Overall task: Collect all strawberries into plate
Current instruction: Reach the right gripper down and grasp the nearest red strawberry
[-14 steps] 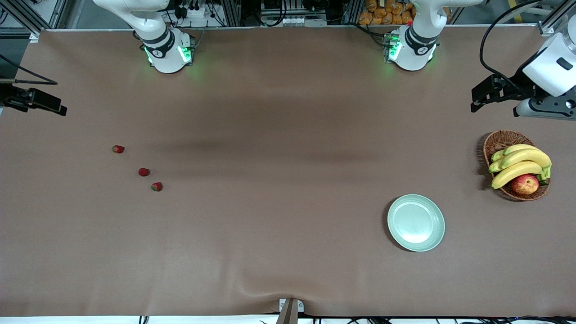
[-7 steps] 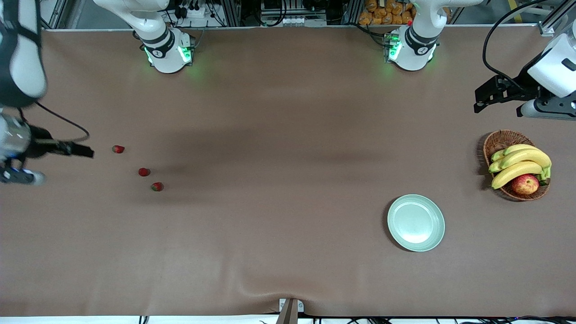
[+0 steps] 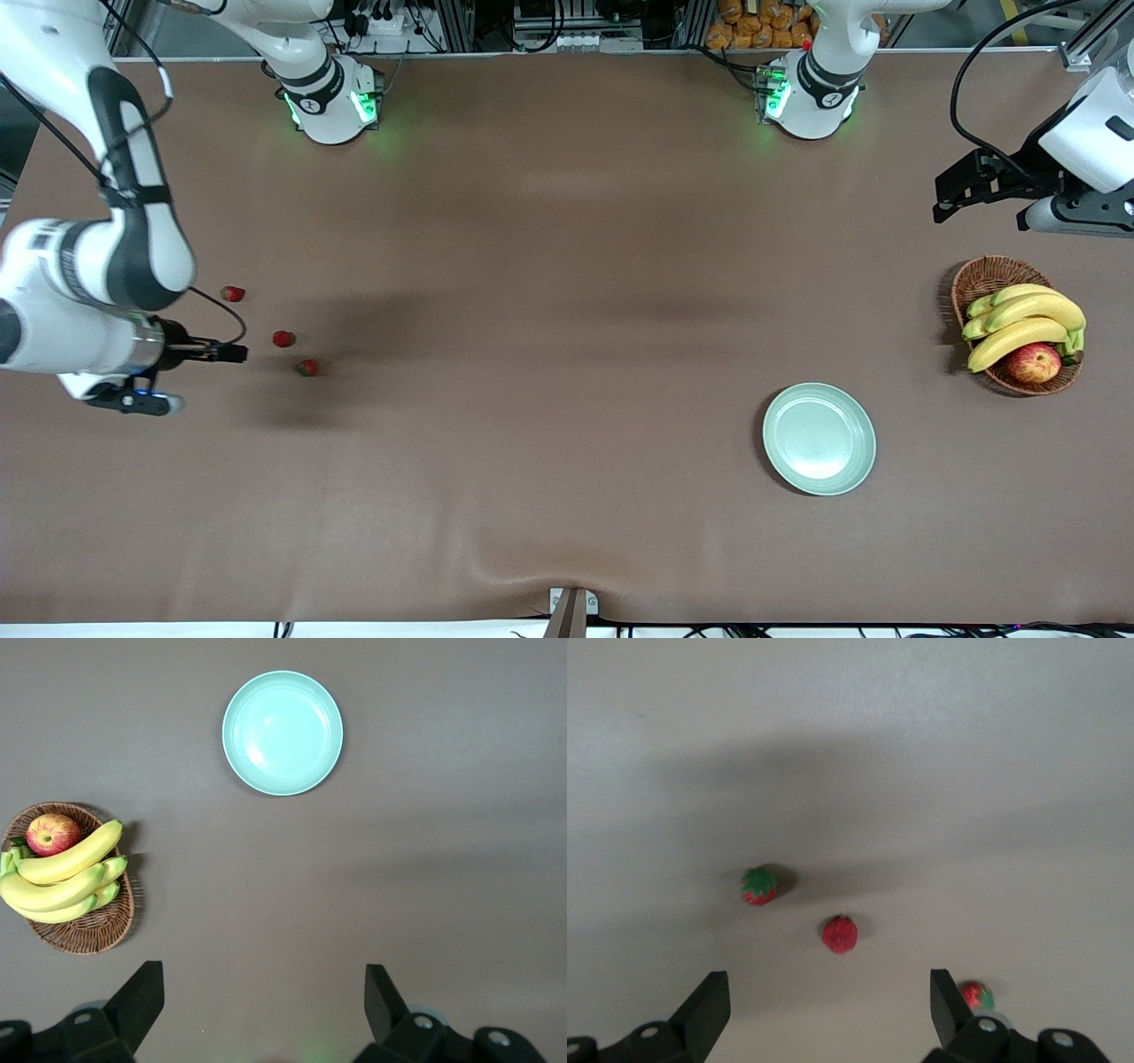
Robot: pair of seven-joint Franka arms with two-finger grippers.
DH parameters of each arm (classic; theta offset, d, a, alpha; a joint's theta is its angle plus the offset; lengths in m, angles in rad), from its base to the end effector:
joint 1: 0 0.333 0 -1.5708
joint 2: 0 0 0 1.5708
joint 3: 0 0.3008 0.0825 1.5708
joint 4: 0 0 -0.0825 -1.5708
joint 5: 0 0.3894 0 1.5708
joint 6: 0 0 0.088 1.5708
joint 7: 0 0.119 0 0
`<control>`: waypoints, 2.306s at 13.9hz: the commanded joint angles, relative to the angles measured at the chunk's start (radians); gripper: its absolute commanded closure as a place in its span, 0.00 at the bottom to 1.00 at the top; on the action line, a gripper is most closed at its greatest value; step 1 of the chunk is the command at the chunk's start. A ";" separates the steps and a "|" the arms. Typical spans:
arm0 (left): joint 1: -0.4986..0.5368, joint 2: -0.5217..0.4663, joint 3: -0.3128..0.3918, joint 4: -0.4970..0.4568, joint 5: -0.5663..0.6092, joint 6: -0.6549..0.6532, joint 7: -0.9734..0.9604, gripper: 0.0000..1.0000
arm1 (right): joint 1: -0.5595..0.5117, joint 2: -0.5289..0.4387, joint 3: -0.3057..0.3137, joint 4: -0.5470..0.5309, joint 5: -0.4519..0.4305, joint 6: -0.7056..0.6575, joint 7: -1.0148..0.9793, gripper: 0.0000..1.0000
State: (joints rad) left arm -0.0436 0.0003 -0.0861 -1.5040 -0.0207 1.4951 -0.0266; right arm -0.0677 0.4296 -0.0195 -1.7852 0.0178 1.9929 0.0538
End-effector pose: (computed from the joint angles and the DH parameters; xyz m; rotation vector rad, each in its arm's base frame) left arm 0.5476 -0.0740 0.6222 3.1174 -0.1631 -0.0168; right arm 0.6187 -0.0522 0.2689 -3.1030 0.2320 0.3462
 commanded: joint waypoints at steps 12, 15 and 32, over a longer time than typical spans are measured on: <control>0.002 0.000 -0.003 0.010 0.022 -0.009 0.000 0.00 | 0.006 0.126 0.010 -0.100 -0.012 0.101 0.000 0.01; 0.002 0.000 -0.003 0.010 0.022 -0.009 0.000 0.00 | 0.006 0.135 0.010 -0.105 -0.012 0.095 -0.008 0.15; 0.004 0.001 -0.001 0.010 0.022 -0.009 0.000 0.00 | 0.072 0.069 0.043 0.059 0.004 0.092 -0.043 1.00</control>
State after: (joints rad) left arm -0.0418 0.0004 -0.0848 -1.5040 -0.0206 1.4951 -0.0266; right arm -0.0426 0.5301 0.0122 -1.7746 0.0192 2.1005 0.0094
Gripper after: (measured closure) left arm 0.000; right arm 0.678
